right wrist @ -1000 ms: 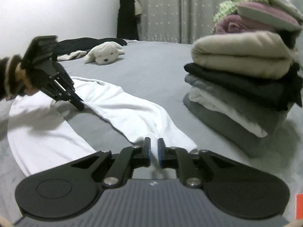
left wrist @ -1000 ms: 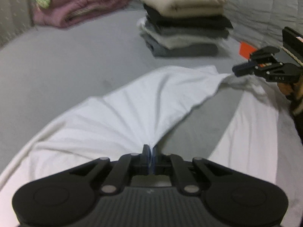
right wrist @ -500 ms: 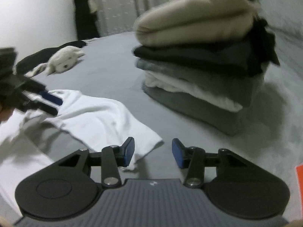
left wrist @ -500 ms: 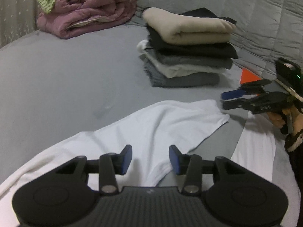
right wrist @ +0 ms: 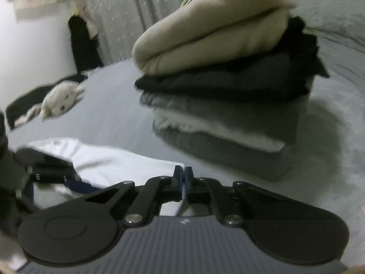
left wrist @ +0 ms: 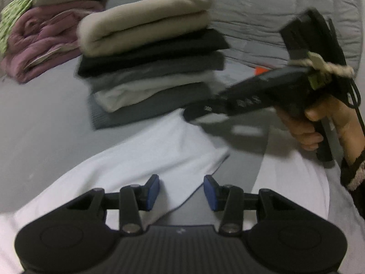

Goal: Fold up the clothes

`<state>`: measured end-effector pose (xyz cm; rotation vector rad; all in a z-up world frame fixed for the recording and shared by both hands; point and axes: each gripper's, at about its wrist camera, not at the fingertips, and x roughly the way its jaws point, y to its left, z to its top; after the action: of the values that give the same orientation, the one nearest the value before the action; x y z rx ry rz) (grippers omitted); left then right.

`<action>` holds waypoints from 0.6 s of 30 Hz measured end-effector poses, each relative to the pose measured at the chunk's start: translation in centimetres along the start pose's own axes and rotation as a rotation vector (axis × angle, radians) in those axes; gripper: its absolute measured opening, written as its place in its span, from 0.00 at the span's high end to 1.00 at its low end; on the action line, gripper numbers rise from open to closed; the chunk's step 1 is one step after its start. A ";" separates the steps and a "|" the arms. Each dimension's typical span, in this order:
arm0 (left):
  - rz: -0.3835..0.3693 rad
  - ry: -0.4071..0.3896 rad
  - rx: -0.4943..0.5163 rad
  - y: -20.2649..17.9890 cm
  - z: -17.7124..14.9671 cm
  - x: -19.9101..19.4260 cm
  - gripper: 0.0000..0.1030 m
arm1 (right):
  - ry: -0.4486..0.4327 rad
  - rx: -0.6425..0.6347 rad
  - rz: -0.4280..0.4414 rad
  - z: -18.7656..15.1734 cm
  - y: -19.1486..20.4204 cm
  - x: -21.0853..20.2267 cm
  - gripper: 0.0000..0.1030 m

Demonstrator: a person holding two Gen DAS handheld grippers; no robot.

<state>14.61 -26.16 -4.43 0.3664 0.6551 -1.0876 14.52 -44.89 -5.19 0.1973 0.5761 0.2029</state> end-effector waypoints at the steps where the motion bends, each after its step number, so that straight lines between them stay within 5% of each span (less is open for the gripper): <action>1: -0.009 -0.003 0.012 -0.5 0.4 0.3 0.58 | -0.014 0.009 -0.010 0.2 -0.2 0.1 0.98; 7: 0.057 0.001 0.050 0.5 2.0 0.2 0.58 | -0.072 0.036 -0.074 0.9 -0.9 1.1 0.99; 13: 0.112 0.046 0.019 4.1 3.5 1.5 0.57 | -0.029 0.053 -0.092 0.9 -1.2 2.4 0.98; 18: 0.064 0.073 -0.015 6.1 5.0 4.5 0.57 | 0.032 0.088 -0.074 0.7 -2.2 0.3 0.69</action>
<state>23.04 -29.52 -3.80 0.4129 0.7114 -1.0114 15.45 -46.99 -5.28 0.2578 0.6237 0.1098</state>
